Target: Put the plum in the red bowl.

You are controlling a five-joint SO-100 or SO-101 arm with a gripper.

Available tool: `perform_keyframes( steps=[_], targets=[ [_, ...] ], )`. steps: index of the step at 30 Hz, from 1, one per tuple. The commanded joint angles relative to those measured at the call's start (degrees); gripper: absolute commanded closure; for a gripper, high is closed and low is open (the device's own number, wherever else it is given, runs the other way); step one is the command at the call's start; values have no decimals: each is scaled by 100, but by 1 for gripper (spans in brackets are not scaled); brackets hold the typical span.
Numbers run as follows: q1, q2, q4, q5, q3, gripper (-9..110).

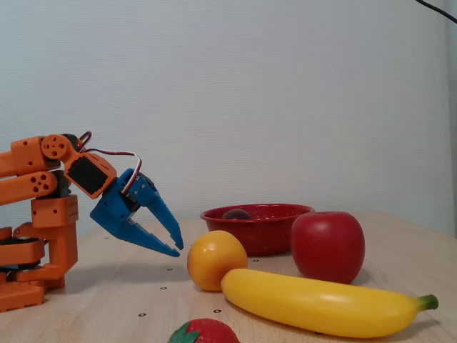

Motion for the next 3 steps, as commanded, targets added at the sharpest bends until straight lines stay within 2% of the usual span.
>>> perform_keyframes(
  steps=[1,3],
  targets=[
    [62,62,62,176,44,101],
    [62,62,62,176,44,101]
  ],
)
